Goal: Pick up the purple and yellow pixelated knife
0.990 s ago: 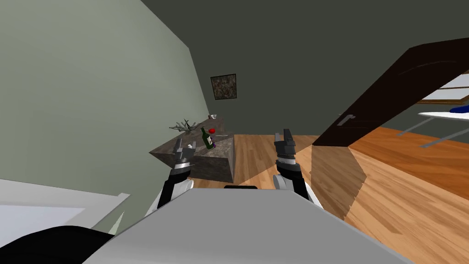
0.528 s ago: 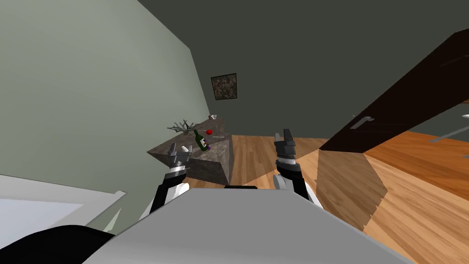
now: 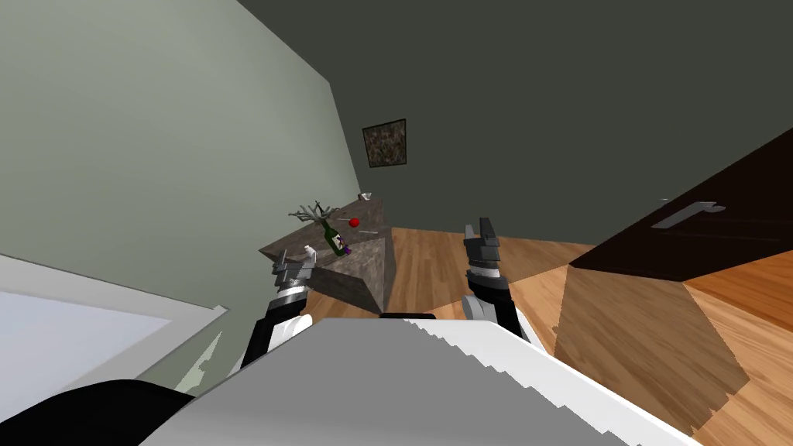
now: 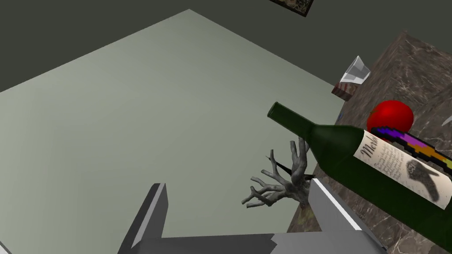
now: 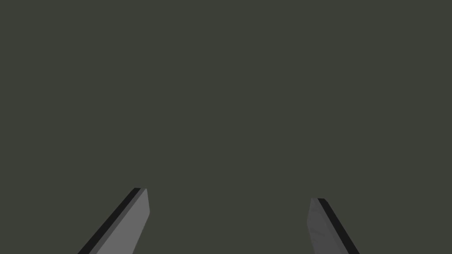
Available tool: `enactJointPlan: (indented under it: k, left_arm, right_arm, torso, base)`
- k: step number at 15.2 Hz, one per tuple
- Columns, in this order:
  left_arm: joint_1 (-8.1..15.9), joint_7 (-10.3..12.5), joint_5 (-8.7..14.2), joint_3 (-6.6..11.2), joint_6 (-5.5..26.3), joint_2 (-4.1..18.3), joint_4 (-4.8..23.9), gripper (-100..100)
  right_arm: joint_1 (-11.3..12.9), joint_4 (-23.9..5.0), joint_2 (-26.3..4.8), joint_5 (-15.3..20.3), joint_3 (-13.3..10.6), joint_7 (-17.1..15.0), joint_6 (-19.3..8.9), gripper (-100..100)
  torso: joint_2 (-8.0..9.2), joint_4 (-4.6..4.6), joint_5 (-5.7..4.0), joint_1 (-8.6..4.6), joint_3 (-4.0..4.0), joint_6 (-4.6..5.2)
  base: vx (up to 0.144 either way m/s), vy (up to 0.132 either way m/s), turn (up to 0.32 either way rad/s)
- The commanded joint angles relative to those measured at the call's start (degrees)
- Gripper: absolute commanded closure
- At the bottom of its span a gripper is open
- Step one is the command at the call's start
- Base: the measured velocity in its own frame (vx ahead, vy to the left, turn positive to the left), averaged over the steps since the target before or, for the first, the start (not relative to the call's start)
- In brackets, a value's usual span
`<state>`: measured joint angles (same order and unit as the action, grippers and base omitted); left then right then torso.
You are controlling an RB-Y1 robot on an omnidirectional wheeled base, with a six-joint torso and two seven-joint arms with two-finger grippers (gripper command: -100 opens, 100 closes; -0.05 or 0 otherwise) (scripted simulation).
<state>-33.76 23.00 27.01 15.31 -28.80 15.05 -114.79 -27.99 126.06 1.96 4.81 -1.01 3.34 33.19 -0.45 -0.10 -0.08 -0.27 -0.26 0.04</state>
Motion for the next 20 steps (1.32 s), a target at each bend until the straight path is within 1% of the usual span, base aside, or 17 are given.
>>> enactJointPlan:
  k: [1, 3, 4, 6, 7, 8, 9, 10, 12, 13, 14, 15, 16, 17, 18, 19, 20]
  left_arm:
    - [0.1, 0.0, 0.1, 0.04, 0.1, 0.0, 0.1, -100]
    - [0.1, 0.0, 0.1, 0.04, 0.1, 0.0, 0.1, -100]
    - [-0.5, 1.1, 2.3, 1.07, 0.3, -0.1, 1.2, -100]
    - [-0.5, 1.1, 2.3, 1.07, 0.3, -0.1, 1.2, -100]
    - [-1.1, 2.3, 4.4, 2.09, 0.6, -0.3, 2.3, -100]
    - [-1.1, 2.3, 4.4, 2.09, 0.6, -0.3, 2.3, -100]
    - [-1.6, 3.4, 6.5, 3.12, 0.8, -0.5, 3.4, -100]
    - [-1.6, 3.4, 6.5, 3.12, 0.8, -0.5, 3.4, -100]
    - [-2.2, 4.5, 8.6, 4.15, 1.0, -0.8, 4.5, -100]
    - [-2.7, 5.6, 10.7, 5.17, 1.2, -1.1, 5.6, -100]
    - [-2.7, 5.6, 10.7, 5.17, 1.2, -1.1, 5.6, -100]
    - [-3.3, 6.7, 12.8, 6.18, 1.5, -1.5, 6.6, -100]
    - [-3.3, 6.7, 12.8, 6.18, 1.5, -1.5, 6.6, -100]
    - [-3.8, 7.8, 14.8, 7.18, 1.7, -1.9, 7.7, -100]
    - [-3.8, 7.8, 14.8, 7.18, 1.7, -1.9, 7.7, -100]
    - [-4.3, 8.8, 16.8, 8.16, 1.9, -2.3, 8.7, -100]
    - [-4.3, 8.8, 16.8, 8.16, 1.9, -2.3, 8.7, -100]
  right_arm:
    - [0.0, 0.0, 0.0, 0.0, 0.0, 0.0, 0.0, 0]
    - [0.0, 0.0, 0.0, 0.0, 0.0, 0.0, 0.0, 0]
    - [0.0, 0.0, 0.0, 0.0, 0.0, 0.0, 0.0, 0]
    - [0.0, 0.0, 0.0, 0.0, 0.0, 0.0, 0.0, 0]
    - [0.0, 0.0, 0.0, 0.0, 0.0, 0.0, 0.0, 0]
    - [0.0, 0.0, 0.0, 0.0, 0.0, 0.0, 0.0, 0]
    - [0.0, 0.0, 0.0, 0.0, 0.0, 0.0, 0.0, 0]
    - [0.0, 0.0, 0.0, 0.0, 0.0, 0.0, 0.0, 0]
    - [0.0, 0.0, 0.0, 0.0, 0.0, 0.0, 0.0, 0]
    - [0.0, 0.0, 0.0, 0.0, 0.0, 0.0, 0.0, 0]
    - [0.0, 0.0, 0.0, 0.0, 0.0, 0.0, 0.0, 0]
    - [0.0, 0.0, 0.0, 0.0, 0.0, 0.0, 0.0, 0]
    - [0.0, 0.0, 0.0, 0.0, 0.0, 0.0, 0.0, 0]
    - [0.0, 0.0, 0.0, 0.0, 0.0, 0.0, 0.0, 0]
    - [0.0, 0.0, 0.0, 0.0, 0.0, 0.0, 0.0, 0]
    - [0.0, 0.0, 0.0, 0.0, 0.0, 0.0, 0.0, 0]
    - [0.0, 0.0, 0.0, 0.0, 0.0, 0.0, 0.0, 0]
  torso:
    - [0.00, 0.00, 0.00, 0.00, 0.00, 0.00]
    - [0.08, 0.02, 0.05, 0.20, 0.05, -0.01]
    - [0.08, 0.02, 0.06, 0.23, 0.05, 0.00]
    - [-0.38, -0.06, 0.00, -0.11, -0.19, -0.01]
    - [-0.57, -0.11, -0.02, -0.12, -0.31, -0.01]
    - [-0.75, -0.15, -0.02, -0.15, -0.41, -0.05]
    - [-0.83, -0.17, -0.03, -0.23, -0.47, -0.04]
    - [-0.84, -0.18, -0.05, -0.31, -0.47, -0.05]
    - [-0.79, -0.17, -0.05, -0.26, -0.44, -0.05]
    - [-0.82, -0.17, -0.04, -0.22, -0.46, -0.03]
    - [-0.89, -0.19, -0.04, -0.23, -0.50, -0.05]
    - [-0.91, -0.20, -0.04, -0.17, -0.52, -0.04]
    - [-0.98, -0.20, -0.02, -0.12, -0.55, -0.04]
    - [-0.98, -0.21, -0.01, -0.10, -0.56, -0.03]
    - [-0.97, -0.21, -0.02, -0.11, -0.55, -0.05]
    - [-0.97, -0.21, -0.02, -0.10, -0.55, -0.03]
    - [-1.07, -0.22, -0.02, -0.17, -0.60, -0.05]
  base:
    - [0.012, -0.039, -0.065]
    - [0.015, -0.033, -0.085]
    - [0.097, -0.102, -0.048]
    - [0.212, -0.141, -0.040]
    - [0.260, -0.128, 0.088]
    - [0.255, -0.158, 0.134]
    - [0.231, -0.182, 0.163]
    - [0.199, -0.172, 0.130]
    - [0.223, -0.146, 0.120]
    - [0.254, -0.152, 0.115]
    - [0.248, -0.131, 0.125]
    - [0.266, -0.117, 0.142]
    - [0.253, -0.126, 0.105]
    - [0.246, -0.137, 0.141]
    - [0.250, -0.131, 0.117]
    - [0.296, -0.161, 0.116]
    - [0.253, -0.162, 0.113]
